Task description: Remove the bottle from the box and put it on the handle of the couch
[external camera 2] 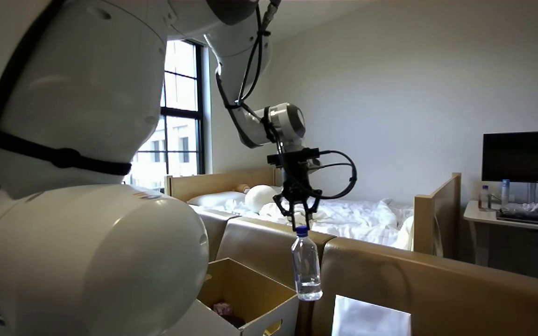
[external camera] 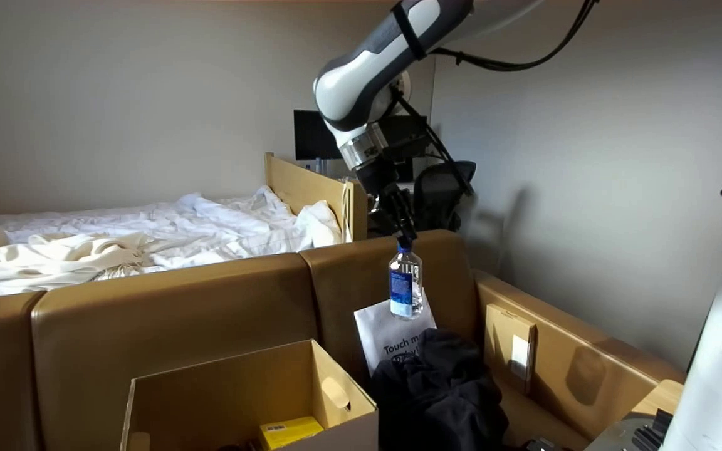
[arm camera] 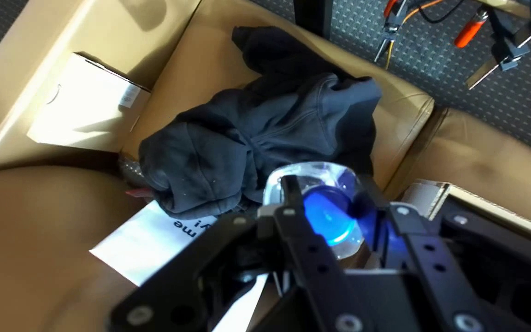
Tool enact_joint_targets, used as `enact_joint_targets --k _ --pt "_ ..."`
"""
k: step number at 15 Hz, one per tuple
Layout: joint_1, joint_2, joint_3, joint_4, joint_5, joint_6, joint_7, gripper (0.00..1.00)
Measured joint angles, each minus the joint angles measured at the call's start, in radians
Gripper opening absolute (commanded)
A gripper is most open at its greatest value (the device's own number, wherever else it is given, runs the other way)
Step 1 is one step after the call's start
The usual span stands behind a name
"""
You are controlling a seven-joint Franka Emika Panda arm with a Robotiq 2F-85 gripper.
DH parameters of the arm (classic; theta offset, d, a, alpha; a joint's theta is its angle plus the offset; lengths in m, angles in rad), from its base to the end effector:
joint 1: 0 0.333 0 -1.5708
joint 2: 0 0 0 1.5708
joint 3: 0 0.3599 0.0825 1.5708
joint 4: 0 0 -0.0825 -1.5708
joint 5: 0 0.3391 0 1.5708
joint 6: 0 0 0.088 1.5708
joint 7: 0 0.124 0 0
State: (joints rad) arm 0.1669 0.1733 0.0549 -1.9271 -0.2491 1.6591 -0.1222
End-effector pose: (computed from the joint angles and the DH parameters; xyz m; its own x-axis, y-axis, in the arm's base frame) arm 0.5002 0.0822 0.4264 0.8280 0.3336 -0.4506 0.4385 -0.8862 0.1498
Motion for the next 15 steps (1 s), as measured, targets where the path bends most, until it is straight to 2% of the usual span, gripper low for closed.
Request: enact_joint_targets --k 5,11,15 --pt "-0.157 -0.105 -0.089 -0.027 -0.001 0.095 -0.083 0.13" --pt "-0.251 -0.223 -0.177 -0.114 -0.05 0.157 -0.082 0.13" --pt "-0.331 -0.294 -0.266 -0.196 -0.06 0.237 -0.088 0.13"
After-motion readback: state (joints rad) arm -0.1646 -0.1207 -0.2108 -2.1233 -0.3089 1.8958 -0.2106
